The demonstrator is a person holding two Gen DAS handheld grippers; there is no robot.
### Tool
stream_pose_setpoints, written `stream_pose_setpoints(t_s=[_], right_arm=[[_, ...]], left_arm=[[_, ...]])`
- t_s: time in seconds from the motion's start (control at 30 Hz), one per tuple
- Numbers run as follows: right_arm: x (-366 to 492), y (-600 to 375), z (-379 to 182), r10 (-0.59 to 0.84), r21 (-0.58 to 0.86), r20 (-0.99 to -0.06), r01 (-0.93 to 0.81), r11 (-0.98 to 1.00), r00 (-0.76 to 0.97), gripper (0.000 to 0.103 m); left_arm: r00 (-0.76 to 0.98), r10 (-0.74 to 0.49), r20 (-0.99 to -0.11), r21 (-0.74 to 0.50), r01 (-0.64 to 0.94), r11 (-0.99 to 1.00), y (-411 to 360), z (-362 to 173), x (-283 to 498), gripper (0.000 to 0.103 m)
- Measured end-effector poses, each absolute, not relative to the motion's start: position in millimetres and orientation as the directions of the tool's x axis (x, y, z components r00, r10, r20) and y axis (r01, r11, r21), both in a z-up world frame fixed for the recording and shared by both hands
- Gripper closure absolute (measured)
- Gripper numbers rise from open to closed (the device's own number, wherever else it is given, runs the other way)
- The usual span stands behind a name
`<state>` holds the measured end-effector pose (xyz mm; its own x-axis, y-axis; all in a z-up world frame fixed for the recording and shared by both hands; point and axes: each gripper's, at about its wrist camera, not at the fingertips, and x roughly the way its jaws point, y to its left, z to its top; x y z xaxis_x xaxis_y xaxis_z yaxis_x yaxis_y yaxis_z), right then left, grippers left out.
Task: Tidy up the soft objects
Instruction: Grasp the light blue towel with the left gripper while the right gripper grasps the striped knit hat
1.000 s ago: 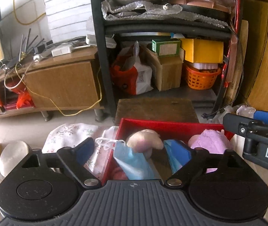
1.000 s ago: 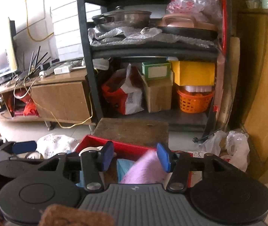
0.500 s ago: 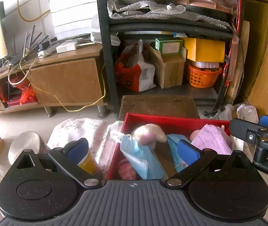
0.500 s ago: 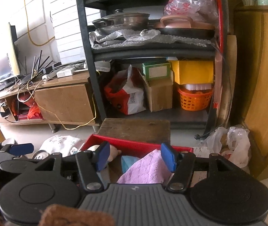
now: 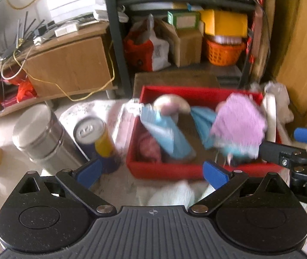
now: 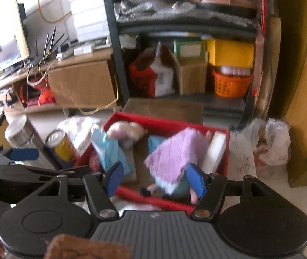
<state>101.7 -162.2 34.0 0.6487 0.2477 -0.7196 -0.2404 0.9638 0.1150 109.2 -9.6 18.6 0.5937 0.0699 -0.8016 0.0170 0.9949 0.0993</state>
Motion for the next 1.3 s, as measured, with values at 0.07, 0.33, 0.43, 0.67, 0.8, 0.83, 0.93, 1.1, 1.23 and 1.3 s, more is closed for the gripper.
stream_pose_setpoints(t_s=[0.07,0.33,0.43,0.67,0.8,0.83,0.93,1.1,1.23,1.3], right_arm=[[95.5,-162.6,28.8,0.259,0.123,-0.734,-0.251,0.96,0.628,0.067],[83.5,-158.8,5.8,0.284,0.138,-0.808,-0.302,0.943,0.517,0.067],[84.6,-157.4,-2.6,0.278,0.137,-0.824,-0.303,0.943,0.493,0.067],[91.9,-153.4,-18.7,0.256,0.127,-0.858,-0.299,0.946,0.445,0.067],[95.3,-158.8,-18.2,0.238,0.116,-0.858,-0.281,0.953,0.455,0.066],[95.9,-161.2,-18.4,0.234,0.116,-0.858,-0.272,0.955,0.457,0.066],[97.3,-165.4,-21.4,0.228,0.115,-0.865,-0.266,0.957,0.447,0.066],[98.0,-168.6,-26.2,0.235,0.122,-0.873,-0.275,0.954,0.428,0.066],[99.0,-168.2,-28.1,0.247,0.131,-0.874,-0.288,0.949,0.418,0.066],[100.2,-164.4,-30.7,0.246,0.123,-0.876,-0.301,0.946,0.415,0.066]], left_arm=[[0.575,0.064,-0.816,0.104,0.036,0.994,-9.5,12.6,104.2,0.007],[0.487,0.026,-0.873,0.066,0.066,0.996,-0.2,-10.2,93.9,0.007],[0.476,0.037,-0.879,0.074,0.059,0.996,0.6,-15.4,95.4,0.007],[0.411,-0.011,-0.912,0.019,0.069,0.997,-1.9,-37.8,106.6,0.008],[0.405,0.011,-0.914,0.046,0.076,0.996,-8.2,-50.2,111.8,0.012],[0.403,0.013,-0.915,0.044,0.069,0.997,-8.1,-52.5,112.9,0.019],[0.378,-0.012,-0.926,0.002,0.036,0.999,-2.3,-63.7,119.2,0.036],[0.327,-0.054,-0.944,-0.067,-0.03,0.997,9.9,-82.6,127.5,0.079],[0.338,-0.057,-0.939,-0.062,-0.004,0.998,8.4,-78.9,123.2,0.099],[0.354,-0.067,-0.933,-0.064,0.021,0.998,8.4,-70.7,116.4,0.1]])
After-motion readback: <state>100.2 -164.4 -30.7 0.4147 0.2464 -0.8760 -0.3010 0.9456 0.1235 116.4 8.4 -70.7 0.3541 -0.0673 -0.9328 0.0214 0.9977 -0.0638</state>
